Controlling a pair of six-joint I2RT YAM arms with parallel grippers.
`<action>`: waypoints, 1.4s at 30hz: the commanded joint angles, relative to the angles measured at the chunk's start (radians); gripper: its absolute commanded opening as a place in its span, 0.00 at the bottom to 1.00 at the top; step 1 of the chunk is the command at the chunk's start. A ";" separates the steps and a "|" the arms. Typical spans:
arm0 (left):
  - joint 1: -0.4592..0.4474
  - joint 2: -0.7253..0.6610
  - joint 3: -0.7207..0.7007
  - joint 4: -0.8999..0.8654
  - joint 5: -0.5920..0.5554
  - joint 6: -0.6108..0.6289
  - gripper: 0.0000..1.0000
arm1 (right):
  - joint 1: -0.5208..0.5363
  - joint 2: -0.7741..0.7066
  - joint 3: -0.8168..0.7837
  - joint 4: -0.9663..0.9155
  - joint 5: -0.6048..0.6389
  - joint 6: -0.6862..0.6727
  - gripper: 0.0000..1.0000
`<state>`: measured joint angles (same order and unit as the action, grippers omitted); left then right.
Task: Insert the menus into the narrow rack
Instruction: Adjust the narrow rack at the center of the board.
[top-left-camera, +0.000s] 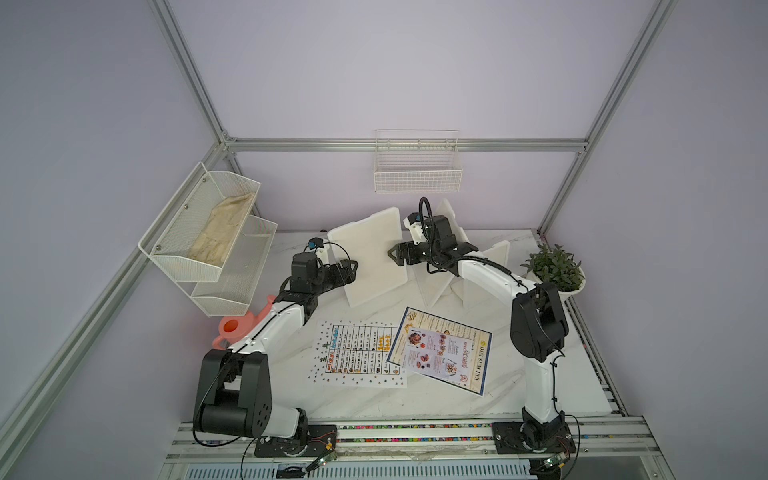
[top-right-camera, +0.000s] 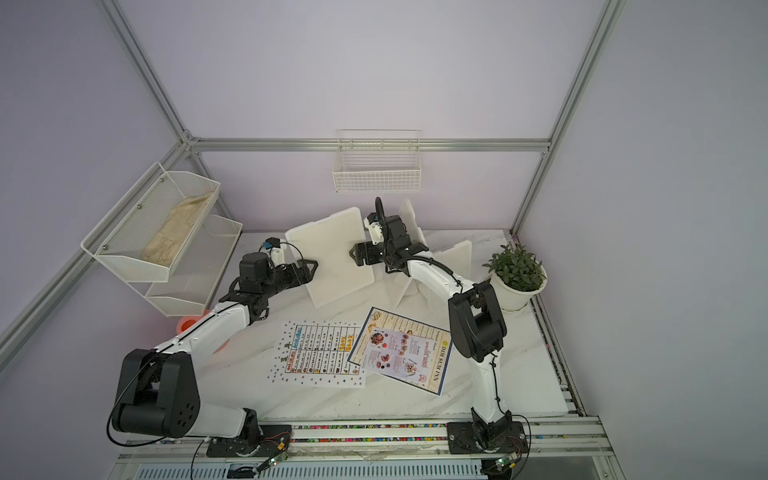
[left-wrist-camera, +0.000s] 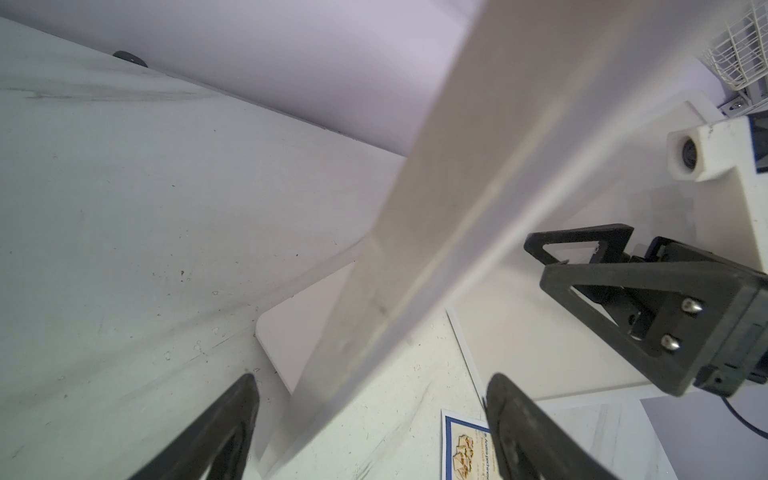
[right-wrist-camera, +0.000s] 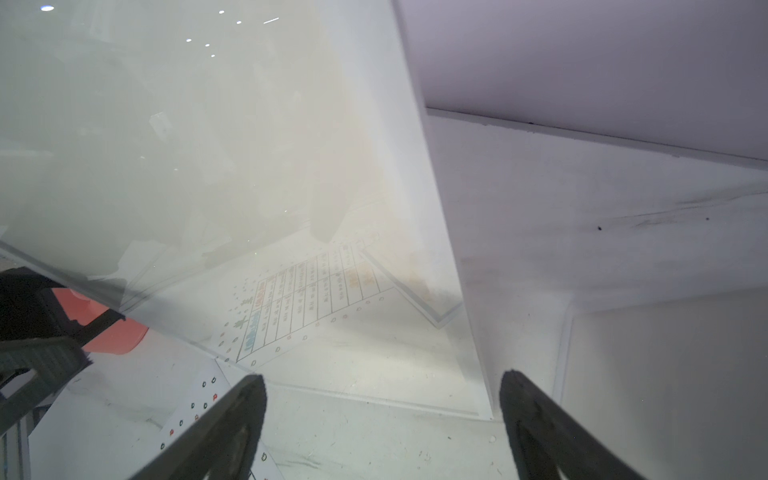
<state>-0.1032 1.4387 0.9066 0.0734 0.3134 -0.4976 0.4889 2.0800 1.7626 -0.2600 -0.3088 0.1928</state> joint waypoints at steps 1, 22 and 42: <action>0.003 -0.008 0.011 0.052 0.021 -0.015 0.84 | -0.004 0.026 0.043 -0.019 0.007 -0.043 0.91; 0.004 -0.012 -0.003 0.038 -0.003 -0.013 0.76 | -0.003 0.116 0.129 -0.023 -0.134 -0.079 0.91; 0.006 -0.005 -0.014 0.054 0.039 -0.013 0.76 | 0.028 -0.075 -0.123 0.088 -0.165 -0.032 0.87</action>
<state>-0.0963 1.4387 0.9051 0.0830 0.3111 -0.5056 0.4900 2.0686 1.6688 -0.2199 -0.4290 0.1532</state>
